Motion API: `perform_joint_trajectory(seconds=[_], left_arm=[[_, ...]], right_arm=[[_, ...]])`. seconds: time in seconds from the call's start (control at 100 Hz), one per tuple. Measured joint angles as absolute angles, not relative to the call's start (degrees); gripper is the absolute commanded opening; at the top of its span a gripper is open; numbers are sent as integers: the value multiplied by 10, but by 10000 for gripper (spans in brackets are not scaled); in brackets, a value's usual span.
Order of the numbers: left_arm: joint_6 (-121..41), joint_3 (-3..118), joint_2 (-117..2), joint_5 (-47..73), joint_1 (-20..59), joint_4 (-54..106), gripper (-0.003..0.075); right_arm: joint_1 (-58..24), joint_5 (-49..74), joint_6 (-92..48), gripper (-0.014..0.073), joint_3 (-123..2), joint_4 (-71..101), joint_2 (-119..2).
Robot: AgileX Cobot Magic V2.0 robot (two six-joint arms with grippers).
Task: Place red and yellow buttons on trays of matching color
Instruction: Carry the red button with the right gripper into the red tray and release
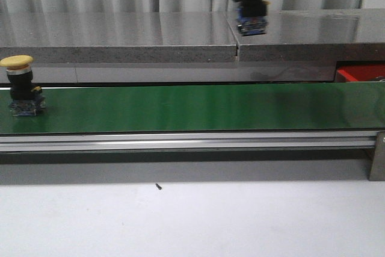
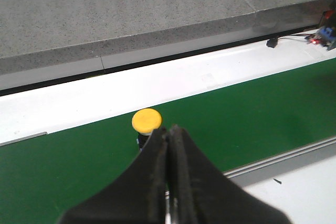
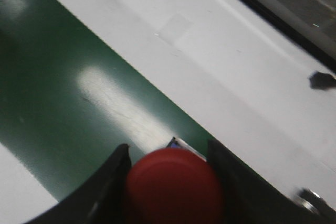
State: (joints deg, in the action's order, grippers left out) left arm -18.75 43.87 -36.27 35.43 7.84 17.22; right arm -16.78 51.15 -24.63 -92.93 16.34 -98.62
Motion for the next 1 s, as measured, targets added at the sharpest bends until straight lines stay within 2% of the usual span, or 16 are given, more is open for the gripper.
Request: perform_joint_trajectory(seconds=[0.19,0.52,0.76,1.0], left_arm=[[-188,439,-363,354,78,172,-19],[-188,439,-363,354,78,172,-19],[-188,439,-363,354,78,172,-19],[-188,439,-363,354,78,172,-19]], right_arm=[[-41,513,-246,134,-897,162,-937],[160,505,-239,134,-868,161,-930],[232,464,-239,134,-826,160,-935],[242,443,-227,134,-822,161,-994]])
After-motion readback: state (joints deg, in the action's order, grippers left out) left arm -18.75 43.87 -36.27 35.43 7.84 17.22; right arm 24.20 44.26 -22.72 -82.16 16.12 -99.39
